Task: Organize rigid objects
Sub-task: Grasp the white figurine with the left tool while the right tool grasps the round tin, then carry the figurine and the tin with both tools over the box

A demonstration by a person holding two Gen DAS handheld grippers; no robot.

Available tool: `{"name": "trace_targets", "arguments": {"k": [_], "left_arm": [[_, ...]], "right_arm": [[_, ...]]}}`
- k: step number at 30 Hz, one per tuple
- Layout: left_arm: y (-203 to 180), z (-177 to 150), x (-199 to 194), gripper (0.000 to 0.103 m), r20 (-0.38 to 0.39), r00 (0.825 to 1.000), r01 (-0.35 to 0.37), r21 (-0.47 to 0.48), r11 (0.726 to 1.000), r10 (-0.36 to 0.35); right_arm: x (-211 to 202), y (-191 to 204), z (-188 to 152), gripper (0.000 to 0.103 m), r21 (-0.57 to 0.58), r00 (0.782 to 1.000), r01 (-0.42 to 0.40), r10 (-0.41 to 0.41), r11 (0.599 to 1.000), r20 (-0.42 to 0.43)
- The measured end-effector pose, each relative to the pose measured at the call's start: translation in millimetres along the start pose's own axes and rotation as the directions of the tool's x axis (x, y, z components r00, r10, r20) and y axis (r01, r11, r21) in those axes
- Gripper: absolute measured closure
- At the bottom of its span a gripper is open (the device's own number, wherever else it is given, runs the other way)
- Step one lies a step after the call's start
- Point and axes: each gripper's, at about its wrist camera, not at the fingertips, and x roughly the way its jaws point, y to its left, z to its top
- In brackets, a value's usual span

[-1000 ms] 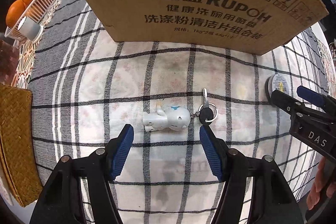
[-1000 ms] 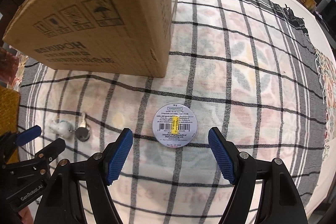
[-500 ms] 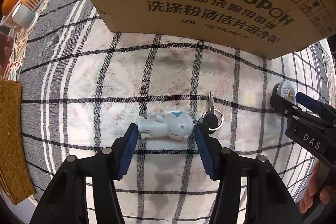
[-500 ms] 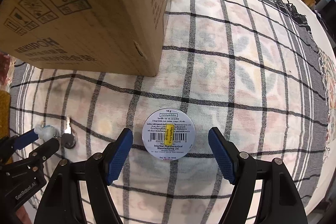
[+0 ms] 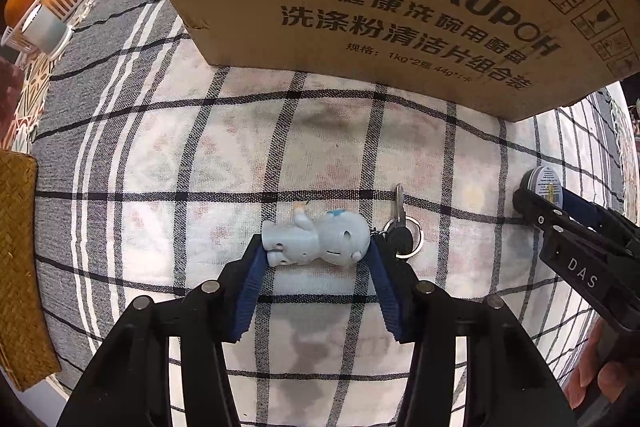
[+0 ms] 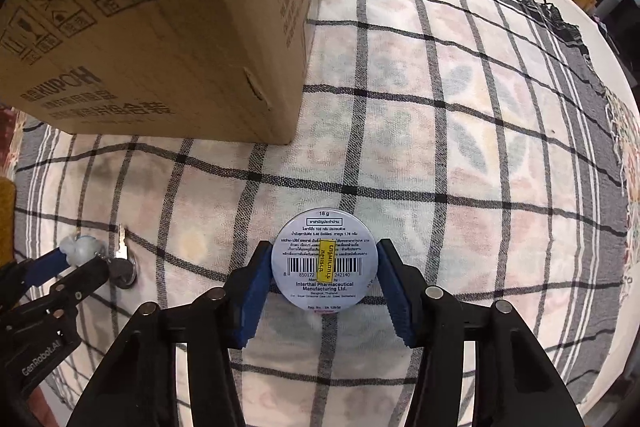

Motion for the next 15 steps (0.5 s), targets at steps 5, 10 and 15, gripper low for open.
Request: {"name": "trace_targets", "arguments": {"k": [5, 10, 15], "left_arm": [[-1.9, -14.3, -3.4, 0.053, 0.015, 1.000, 0.019, 0.017, 1.000, -0.019], [-2.8, -25.5, -9.1, 0.053, 0.041, 0.999, 0.028, 0.039, 0.999, -0.029], [-3.7, -34.4, -16.5, 0.053, 0.071, 0.997, 0.036, 0.070, 0.997, -0.041]], "right_arm": [[-2.3, 4.4, -5.4, 0.050, 0.006, 1.000, -0.016, 0.016, 1.000, 0.010], [-14.2, 9.7, -14.1, 0.050, 0.003, 0.999, -0.018, 0.018, 1.000, 0.029], [-26.2, 10.5, -25.1, 0.050, 0.003, 0.999, -0.024, 0.024, 1.000, 0.046]]}}
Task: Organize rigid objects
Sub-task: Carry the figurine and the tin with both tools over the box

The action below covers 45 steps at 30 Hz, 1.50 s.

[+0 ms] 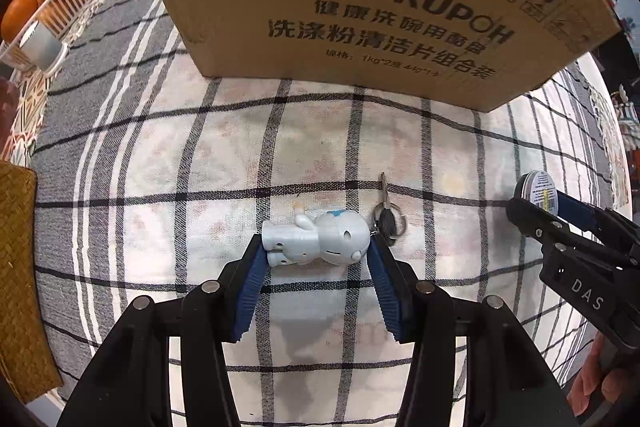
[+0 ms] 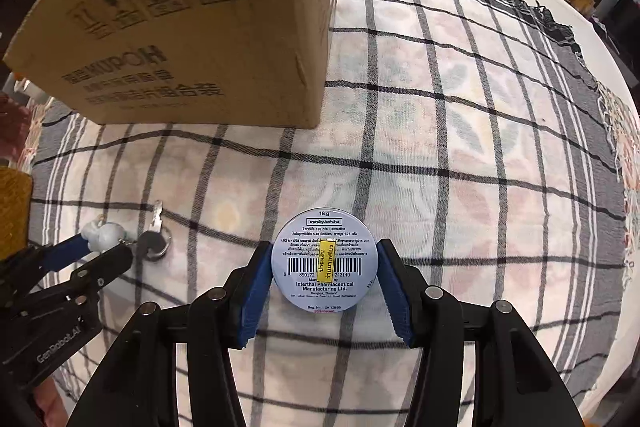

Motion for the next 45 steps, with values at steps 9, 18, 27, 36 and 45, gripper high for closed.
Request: {"name": "trace_targets", "arguments": {"k": [9, 18, 27, 36, 45], "left_arm": [[-0.8, -7.1, -22.8, 0.053, 0.065, 0.998, 0.016, 0.057, 0.998, -0.020], [3.8, -1.6, -60.7, 0.053, 0.143, 0.989, 0.024, 0.076, 0.997, -0.035], [10.2, 0.0, -94.6, 0.053, 0.218, 0.974, 0.040, 0.094, 0.995, -0.060], [13.9, 4.4, -126.4, 0.053, 0.297, 0.952, 0.049, 0.100, 0.994, -0.077], [14.3, 8.9, -160.9, 0.053, 0.387, 0.918, 0.050, 0.113, 0.992, -0.090]], "right_arm": [[-31.6, 8.8, -9.2, 0.050, 0.001, 0.999, -0.012, 0.012, 1.000, 0.035], [-65.5, 23.5, -12.0, 0.050, -0.024, 0.993, -0.019, 0.021, 1.000, 0.113], [-93.0, 33.3, -8.6, 0.050, -0.029, 0.982, -0.029, 0.034, 0.999, 0.185], [-122.7, 41.6, -4.3, 0.050, -0.038, 0.964, -0.062, 0.069, 0.997, 0.256], [-152.3, 46.2, -0.9, 0.050, -0.035, 0.938, -0.087, 0.094, 0.996, 0.334]]}}
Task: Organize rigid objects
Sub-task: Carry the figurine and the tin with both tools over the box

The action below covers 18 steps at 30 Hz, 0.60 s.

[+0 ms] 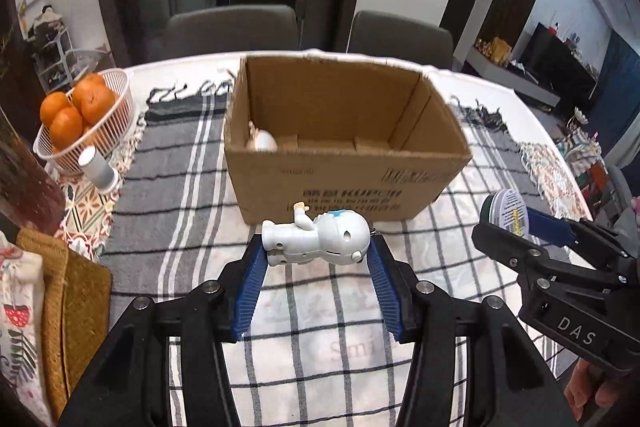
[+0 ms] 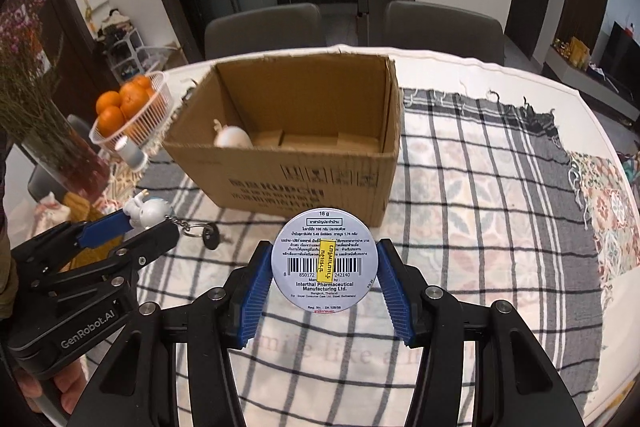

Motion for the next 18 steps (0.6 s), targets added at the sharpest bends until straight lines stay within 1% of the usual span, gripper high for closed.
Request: {"name": "trace_targets", "arguments": {"k": [2, 11, 18], "left_arm": [[0.1, 4.8, -7.2, 0.053, 0.027, 1.000, 0.008, -0.002, 1.000, -0.008], [-1.7, 27.2, -28.1, 0.053, 0.095, 0.995, 0.025, 0.002, 1.000, -0.025], [0.0, 45.9, -32.9, 0.053, 0.126, 0.992, 0.020, 0.007, 1.000, -0.021]], "right_arm": [[-5.7, 0.8, 4.7, 0.050, 0.005, 1.000, -0.012, 0.011, 1.000, 0.018], [-27.7, 2.9, 20.2, 0.050, 0.037, 0.994, -0.048, 0.044, 0.998, 0.104], [-36.0, 4.9, 38.7, 0.050, 0.049, 0.987, -0.072, 0.064, 0.996, 0.150]]}}
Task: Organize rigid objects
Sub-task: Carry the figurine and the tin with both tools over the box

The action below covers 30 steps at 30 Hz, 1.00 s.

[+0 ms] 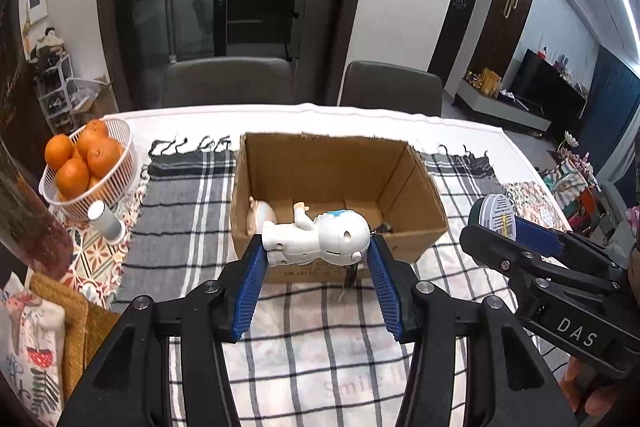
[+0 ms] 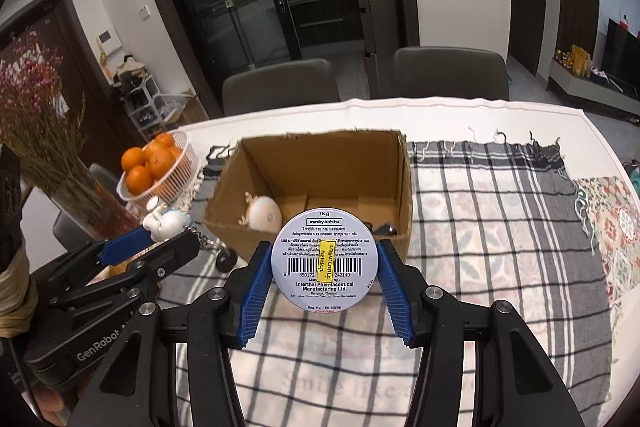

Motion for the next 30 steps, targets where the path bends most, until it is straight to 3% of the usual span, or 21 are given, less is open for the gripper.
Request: {"name": "trace_targets", "arguments": {"k": [14, 30], "left_arm": [[6.9, 37.3, 20.7, 0.053, 0.017, 1.000, -0.022, 0.006, 1.000, 0.022], [19.4, 65.0, 67.1, 0.053, -0.044, 0.997, -0.069, -0.005, 0.998, 0.068]], "right_arm": [[23.8, -1.7, 36.8, 0.050, 0.007, 1.000, -0.015, 0.014, 1.000, 0.005], [73.3, -9.3, 71.6, 0.050, -0.008, 0.998, 0.005, -0.005, 1.000, -0.063]]}}
